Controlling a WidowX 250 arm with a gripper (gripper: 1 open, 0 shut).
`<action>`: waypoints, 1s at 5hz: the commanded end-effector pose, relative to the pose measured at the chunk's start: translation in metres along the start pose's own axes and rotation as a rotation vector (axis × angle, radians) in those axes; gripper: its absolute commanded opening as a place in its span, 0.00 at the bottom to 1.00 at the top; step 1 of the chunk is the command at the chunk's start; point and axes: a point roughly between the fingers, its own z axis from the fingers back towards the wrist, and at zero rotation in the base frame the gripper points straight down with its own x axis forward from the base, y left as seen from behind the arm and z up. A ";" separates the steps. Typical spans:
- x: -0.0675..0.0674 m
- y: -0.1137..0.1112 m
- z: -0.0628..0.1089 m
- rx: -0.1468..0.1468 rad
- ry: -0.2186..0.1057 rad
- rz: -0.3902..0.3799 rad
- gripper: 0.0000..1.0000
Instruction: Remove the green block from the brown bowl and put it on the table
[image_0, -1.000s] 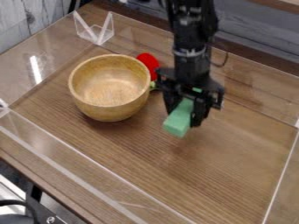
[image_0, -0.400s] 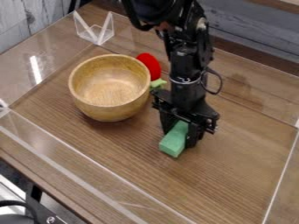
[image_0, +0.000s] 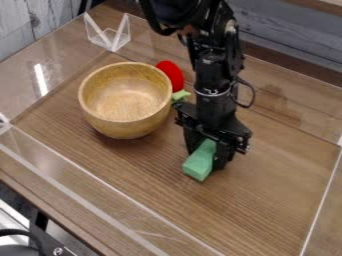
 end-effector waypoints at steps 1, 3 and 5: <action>0.008 0.001 0.017 -0.009 -0.056 -0.010 0.00; 0.009 -0.001 0.033 -0.019 -0.064 -0.004 1.00; 0.013 -0.006 0.090 -0.035 -0.150 0.009 1.00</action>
